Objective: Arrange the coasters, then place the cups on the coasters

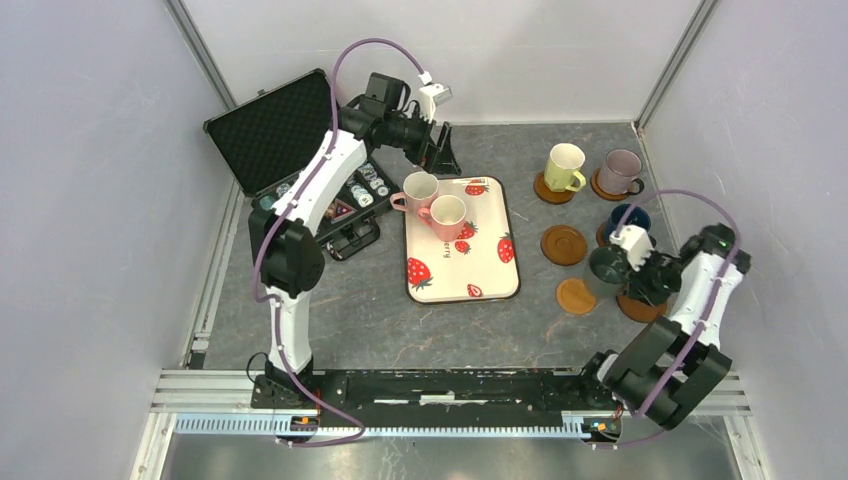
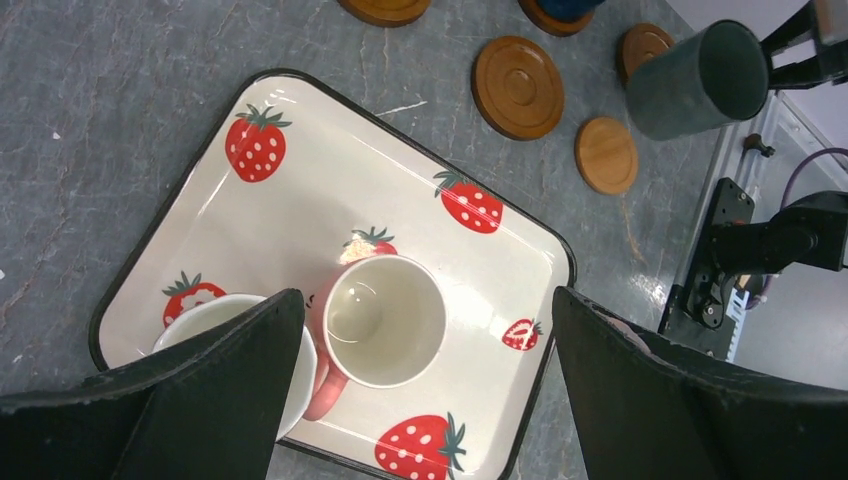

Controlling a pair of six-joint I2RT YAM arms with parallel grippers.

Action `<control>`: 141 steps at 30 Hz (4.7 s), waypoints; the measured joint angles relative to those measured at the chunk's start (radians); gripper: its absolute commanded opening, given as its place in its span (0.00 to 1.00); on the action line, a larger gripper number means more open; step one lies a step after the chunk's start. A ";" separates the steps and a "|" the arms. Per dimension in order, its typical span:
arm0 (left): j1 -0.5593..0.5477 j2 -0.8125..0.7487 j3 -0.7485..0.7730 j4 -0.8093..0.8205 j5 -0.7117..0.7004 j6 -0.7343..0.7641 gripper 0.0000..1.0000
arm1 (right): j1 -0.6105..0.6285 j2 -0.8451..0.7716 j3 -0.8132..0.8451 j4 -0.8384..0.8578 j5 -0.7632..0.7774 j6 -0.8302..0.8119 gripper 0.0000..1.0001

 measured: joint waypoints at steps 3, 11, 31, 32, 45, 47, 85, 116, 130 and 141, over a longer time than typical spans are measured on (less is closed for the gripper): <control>-0.002 0.030 0.035 -0.006 -0.003 0.000 1.00 | -0.157 0.001 -0.001 -0.024 0.002 -0.073 0.00; -0.025 0.087 0.119 -0.030 -0.005 0.000 1.00 | -0.465 0.060 -0.001 -0.043 -0.004 -0.217 0.00; -0.069 0.107 0.171 -0.067 -0.057 0.003 1.00 | -0.566 0.191 -0.027 0.064 -0.087 -0.310 0.00; -0.069 0.107 0.171 -0.067 -0.059 0.003 1.00 | -0.566 0.194 -0.030 0.071 -0.090 -0.309 0.00; -0.069 0.107 0.171 -0.069 -0.077 0.004 1.00 | -0.538 0.206 -0.089 0.182 -0.095 -0.279 0.03; -0.069 0.107 0.170 -0.069 -0.080 0.004 1.00 | -0.536 0.206 -0.089 0.188 -0.097 -0.271 0.03; -0.067 0.106 0.079 -0.062 -0.078 0.003 1.00 | -0.421 0.061 0.106 0.002 -0.125 -0.227 0.97; 0.098 -0.361 -0.708 0.011 -0.084 0.422 1.00 | 0.528 0.203 0.330 0.392 -0.156 0.526 0.95; 0.064 -0.349 -0.878 0.436 -0.030 0.539 1.00 | 0.528 0.212 0.277 0.411 -0.109 0.567 0.96; 0.048 -0.292 -0.895 0.544 -0.037 0.554 1.00 | 0.528 0.192 0.272 0.412 -0.071 0.566 0.96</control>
